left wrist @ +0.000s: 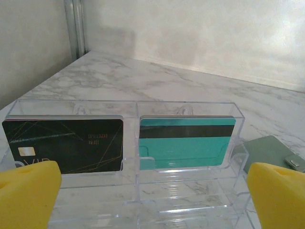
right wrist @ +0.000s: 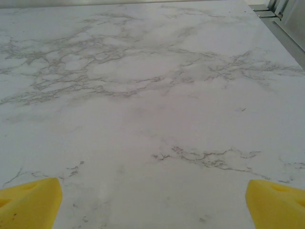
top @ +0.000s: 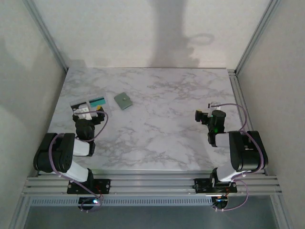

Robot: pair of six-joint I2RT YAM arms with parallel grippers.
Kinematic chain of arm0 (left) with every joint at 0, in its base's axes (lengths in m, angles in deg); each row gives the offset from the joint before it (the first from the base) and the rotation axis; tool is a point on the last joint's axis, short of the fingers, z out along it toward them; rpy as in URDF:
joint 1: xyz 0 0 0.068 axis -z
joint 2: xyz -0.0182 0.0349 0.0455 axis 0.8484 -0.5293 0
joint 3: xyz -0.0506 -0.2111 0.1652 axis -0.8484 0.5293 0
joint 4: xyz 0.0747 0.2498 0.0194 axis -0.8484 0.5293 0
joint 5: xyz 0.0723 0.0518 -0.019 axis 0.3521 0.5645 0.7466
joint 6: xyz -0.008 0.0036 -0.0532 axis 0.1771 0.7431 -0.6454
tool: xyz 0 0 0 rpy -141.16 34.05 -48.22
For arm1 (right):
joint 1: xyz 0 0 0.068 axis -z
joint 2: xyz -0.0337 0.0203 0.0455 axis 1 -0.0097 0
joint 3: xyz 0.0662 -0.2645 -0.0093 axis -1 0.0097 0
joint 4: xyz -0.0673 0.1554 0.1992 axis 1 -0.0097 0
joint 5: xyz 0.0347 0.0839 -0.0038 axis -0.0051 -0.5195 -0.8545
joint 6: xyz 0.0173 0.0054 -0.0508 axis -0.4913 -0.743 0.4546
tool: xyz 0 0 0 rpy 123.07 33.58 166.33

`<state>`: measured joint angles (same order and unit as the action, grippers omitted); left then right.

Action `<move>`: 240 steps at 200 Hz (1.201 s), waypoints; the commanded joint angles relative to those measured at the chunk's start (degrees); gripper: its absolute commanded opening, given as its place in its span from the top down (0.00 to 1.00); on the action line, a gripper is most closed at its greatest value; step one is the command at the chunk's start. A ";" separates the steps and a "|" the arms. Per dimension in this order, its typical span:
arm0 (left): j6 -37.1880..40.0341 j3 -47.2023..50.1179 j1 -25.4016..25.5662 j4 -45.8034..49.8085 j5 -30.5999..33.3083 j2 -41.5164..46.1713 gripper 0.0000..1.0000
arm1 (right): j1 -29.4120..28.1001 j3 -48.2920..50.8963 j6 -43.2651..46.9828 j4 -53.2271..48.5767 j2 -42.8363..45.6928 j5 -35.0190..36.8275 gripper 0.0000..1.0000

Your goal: Put the credit cards into the card holder

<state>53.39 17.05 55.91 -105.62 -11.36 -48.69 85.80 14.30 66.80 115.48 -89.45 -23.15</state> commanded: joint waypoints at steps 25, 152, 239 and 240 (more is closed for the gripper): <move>-0.96 -0.76 -0.51 -0.11 -0.89 -0.52 0.01 | -0.33 -1.03 0.07 0.53 -0.54 -0.57 0.01; -1.12 -0.56 -0.68 -0.03 -0.96 0.04 0.00 | -0.35 -1.45 -0.49 -1.56 1.04 1.12 0.01; -30.53 -16.05 0.81 60.44 11.93 42.88 0.00 | -1.05 -25.11 -27.33 -52.40 19.37 1.11 0.01; -31.99 -16.45 0.81 61.58 12.53 43.01 0.00 | -1.26 -25.20 -27.60 -52.65 19.26 1.39 0.01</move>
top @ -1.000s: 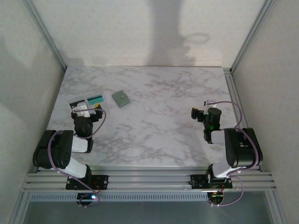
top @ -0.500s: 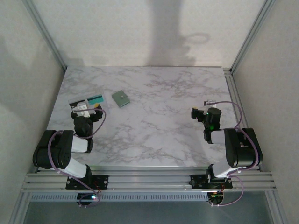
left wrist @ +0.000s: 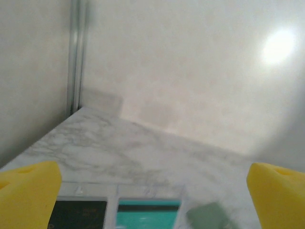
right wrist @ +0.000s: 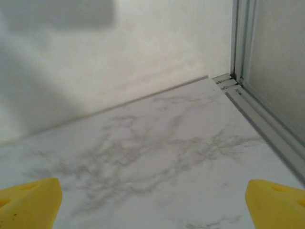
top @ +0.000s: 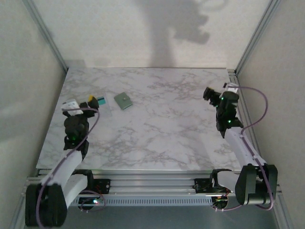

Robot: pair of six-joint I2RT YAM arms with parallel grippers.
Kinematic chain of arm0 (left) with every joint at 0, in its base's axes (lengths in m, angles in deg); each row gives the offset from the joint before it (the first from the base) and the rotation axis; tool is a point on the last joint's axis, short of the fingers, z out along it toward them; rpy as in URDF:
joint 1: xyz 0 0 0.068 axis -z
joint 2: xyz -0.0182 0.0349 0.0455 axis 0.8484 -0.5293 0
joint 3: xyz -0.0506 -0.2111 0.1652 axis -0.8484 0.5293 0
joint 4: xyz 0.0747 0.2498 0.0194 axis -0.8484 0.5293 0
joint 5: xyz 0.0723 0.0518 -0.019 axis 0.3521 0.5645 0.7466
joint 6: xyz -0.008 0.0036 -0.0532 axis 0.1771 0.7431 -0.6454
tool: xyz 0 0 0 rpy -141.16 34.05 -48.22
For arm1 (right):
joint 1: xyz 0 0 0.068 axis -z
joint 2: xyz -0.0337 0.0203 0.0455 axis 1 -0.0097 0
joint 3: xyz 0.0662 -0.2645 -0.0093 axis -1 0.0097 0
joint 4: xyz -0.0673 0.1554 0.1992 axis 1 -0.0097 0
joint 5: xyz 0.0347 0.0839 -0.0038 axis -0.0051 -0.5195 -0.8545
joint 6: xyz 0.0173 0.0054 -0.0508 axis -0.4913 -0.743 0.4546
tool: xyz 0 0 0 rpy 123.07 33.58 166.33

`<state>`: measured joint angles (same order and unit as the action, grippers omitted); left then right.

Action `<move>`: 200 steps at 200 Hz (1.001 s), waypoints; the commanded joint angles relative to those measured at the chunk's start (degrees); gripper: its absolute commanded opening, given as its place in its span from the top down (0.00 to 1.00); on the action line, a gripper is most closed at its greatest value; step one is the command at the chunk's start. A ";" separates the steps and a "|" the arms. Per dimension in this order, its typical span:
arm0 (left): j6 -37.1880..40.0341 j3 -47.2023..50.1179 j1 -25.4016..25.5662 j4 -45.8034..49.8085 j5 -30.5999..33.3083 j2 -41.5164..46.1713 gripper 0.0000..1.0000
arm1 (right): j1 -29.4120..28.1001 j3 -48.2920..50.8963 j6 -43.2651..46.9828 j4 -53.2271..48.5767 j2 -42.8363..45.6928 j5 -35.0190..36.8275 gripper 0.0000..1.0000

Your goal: Put the credit cards into the card holder

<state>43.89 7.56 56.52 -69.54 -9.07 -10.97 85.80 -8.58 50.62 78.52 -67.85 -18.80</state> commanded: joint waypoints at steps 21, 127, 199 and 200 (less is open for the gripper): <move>-35.34 -12.56 -0.38 42.12 9.15 4.79 0.00 | -4.10 -2.70 -12.07 -17.14 -4.56 -0.70 0.02; -21.98 -28.34 -3.88 60.32 -13.24 -15.09 0.00 | -42.98 -23.02 -7.52 -10.57 -34.00 -7.22 0.20; -23.87 -23.60 -5.20 59.25 -11.22 -13.30 0.00 | -53.68 -53.05 -9.10 -13.04 -61.70 -13.08 0.32; -23.96 -23.52 -5.18 59.21 -11.27 -13.30 0.00 | -53.72 -53.35 -9.22 -13.09 -62.04 -13.11 0.32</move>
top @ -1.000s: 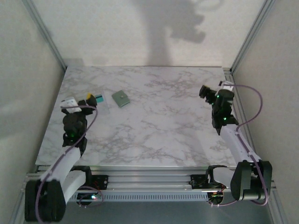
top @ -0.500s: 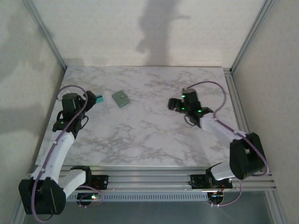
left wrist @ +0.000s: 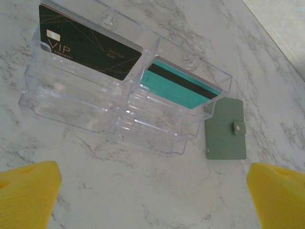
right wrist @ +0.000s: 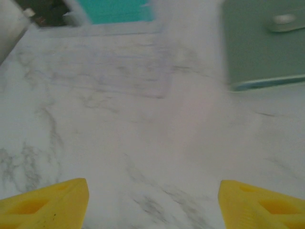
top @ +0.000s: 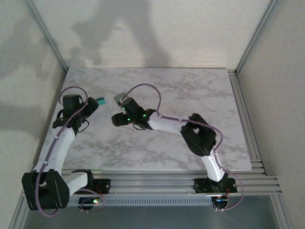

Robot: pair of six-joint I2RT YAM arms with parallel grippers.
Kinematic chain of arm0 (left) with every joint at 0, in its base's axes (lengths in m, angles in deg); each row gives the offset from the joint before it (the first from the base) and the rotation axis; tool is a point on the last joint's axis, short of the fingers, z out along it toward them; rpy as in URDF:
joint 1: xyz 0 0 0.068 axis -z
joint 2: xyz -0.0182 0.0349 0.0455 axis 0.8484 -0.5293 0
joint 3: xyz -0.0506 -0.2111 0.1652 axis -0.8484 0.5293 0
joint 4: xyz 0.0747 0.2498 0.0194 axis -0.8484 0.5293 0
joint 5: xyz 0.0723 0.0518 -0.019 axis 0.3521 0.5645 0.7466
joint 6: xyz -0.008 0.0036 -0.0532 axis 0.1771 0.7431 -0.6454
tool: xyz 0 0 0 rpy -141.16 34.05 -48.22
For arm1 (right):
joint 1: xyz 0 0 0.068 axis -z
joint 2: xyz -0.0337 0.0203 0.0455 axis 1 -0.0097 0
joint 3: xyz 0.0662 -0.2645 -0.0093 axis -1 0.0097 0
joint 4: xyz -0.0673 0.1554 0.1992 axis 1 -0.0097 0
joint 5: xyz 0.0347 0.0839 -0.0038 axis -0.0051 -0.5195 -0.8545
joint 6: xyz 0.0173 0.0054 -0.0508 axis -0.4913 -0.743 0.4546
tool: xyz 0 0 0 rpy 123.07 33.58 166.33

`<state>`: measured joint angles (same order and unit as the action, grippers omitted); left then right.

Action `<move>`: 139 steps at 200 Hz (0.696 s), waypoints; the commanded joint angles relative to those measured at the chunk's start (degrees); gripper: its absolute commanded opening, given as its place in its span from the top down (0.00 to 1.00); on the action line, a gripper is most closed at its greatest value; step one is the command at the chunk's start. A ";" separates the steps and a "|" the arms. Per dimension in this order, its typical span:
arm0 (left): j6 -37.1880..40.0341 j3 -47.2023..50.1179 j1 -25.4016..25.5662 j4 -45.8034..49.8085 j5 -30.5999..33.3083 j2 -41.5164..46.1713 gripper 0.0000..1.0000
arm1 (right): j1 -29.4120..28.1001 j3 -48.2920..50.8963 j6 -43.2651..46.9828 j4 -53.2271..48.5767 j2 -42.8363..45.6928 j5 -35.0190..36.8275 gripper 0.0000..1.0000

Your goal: Put the credit cards into the card holder

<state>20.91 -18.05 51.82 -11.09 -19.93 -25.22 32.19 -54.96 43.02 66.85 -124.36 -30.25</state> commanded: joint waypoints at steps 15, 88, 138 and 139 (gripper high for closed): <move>-3.22 3.65 -0.50 -0.31 -2.01 1.12 0.00 | -0.06 -11.76 -3.16 -2.15 -9.90 -0.87 0.34; -4.18 7.07 -0.46 -0.51 -4.95 4.57 0.00 | -0.23 -37.64 -6.22 -15.89 -27.51 4.82 0.45; -3.36 5.52 -0.44 1.30 -3.19 6.04 0.00 | -0.60 -43.07 -4.95 -18.97 -31.37 8.73 0.49; -3.36 5.52 -0.45 1.27 -3.23 6.04 0.00 | -0.63 -43.10 -4.88 -18.96 -31.42 8.75 0.49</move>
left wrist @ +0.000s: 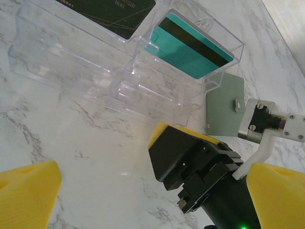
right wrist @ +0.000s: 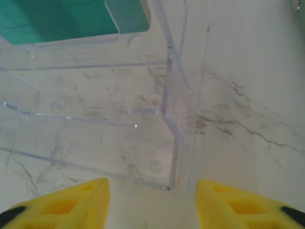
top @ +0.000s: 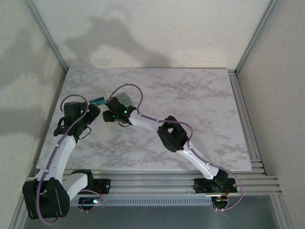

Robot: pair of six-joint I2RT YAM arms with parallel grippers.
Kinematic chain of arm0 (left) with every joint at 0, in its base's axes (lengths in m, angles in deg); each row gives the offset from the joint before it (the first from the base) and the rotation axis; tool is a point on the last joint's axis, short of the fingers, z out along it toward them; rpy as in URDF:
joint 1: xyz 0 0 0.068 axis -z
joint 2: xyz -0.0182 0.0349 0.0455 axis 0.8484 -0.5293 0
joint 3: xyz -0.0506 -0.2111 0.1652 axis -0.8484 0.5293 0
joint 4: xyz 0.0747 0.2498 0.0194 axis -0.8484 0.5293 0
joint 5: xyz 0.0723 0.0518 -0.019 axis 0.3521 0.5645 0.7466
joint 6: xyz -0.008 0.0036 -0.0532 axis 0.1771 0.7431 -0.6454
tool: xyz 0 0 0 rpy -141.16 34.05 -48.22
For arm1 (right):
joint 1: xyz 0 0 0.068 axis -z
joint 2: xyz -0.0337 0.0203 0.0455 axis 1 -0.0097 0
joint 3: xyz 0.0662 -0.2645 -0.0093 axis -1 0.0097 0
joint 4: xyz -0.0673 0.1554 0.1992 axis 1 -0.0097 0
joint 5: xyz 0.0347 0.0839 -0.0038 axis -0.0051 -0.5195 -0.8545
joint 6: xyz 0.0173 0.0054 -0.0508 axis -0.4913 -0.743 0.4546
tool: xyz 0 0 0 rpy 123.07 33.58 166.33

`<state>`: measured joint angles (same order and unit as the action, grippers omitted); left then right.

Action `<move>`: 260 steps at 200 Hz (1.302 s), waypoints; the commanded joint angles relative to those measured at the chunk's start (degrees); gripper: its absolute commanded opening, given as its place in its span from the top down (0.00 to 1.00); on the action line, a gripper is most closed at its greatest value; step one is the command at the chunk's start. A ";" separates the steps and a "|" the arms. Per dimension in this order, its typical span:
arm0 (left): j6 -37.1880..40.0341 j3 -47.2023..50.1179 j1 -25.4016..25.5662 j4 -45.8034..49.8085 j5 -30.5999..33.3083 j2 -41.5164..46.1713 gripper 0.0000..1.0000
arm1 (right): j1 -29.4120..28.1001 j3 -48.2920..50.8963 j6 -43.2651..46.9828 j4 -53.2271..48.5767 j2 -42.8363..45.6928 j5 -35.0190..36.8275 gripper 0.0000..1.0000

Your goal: Put the credit cards into the card holder

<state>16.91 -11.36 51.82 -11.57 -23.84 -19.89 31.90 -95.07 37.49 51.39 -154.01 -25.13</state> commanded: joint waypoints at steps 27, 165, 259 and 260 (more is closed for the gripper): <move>0.29 -0.84 -0.45 1.88 0.28 0.87 0.00 | -0.22 -3.78 2.55 -3.76 -2.05 4.40 0.51; -0.56 -1.70 -0.46 3.33 0.02 1.06 0.00 | -0.02 -7.11 4.51 -6.79 -3.59 4.84 0.79; -1.82 -5.22 -0.46 5.46 0.90 3.05 0.00 | -0.65 24.53 -1.83 5.47 17.63 8.68 0.86; -1.82 -5.30 -0.46 5.48 0.90 3.02 0.00 | -0.65 24.99 -1.95 5.60 17.98 8.72 0.86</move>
<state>16.00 -14.05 51.82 -8.03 -23.82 -18.86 31.75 -78.04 38.75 53.97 -143.41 -18.45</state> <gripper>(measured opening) 0.996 0.157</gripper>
